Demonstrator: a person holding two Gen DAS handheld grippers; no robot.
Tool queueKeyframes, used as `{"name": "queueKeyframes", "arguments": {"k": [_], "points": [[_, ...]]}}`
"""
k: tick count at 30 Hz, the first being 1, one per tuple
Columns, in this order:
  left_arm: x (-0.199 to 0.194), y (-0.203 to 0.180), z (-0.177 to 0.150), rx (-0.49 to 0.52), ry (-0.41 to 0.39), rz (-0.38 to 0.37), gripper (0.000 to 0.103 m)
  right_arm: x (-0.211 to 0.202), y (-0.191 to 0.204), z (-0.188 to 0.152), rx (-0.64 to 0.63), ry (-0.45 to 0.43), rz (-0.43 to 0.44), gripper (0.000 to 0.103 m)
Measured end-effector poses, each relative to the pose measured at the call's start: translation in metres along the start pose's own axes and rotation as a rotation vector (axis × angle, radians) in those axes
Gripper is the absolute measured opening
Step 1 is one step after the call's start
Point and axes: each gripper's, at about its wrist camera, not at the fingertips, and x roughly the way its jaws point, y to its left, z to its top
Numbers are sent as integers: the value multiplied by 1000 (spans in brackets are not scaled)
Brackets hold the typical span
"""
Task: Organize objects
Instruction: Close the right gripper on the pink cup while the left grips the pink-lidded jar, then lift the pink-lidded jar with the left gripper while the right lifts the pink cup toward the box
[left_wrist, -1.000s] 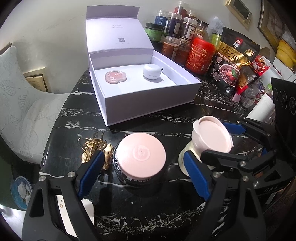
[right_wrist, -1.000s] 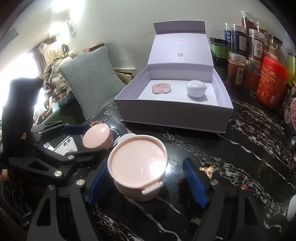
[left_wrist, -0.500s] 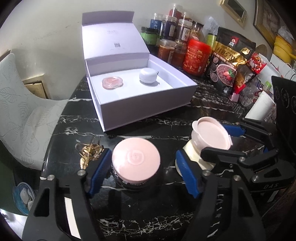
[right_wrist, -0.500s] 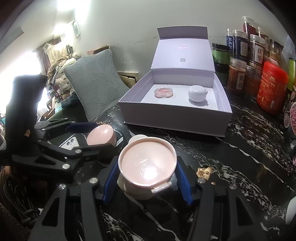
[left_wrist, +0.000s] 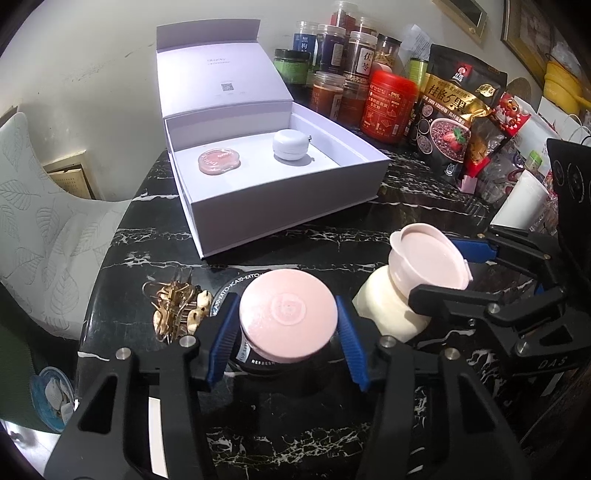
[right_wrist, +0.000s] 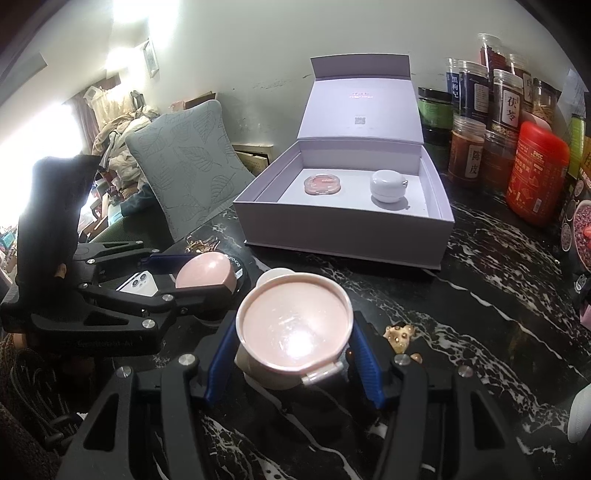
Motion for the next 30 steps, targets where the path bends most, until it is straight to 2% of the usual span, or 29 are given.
{"name": "queueKeyframes", "arguments": {"k": [30], "points": [[-29, -14, 11, -26, -17, -12, 50, -28, 6, 0, -35, -23, -16, 60]]}}
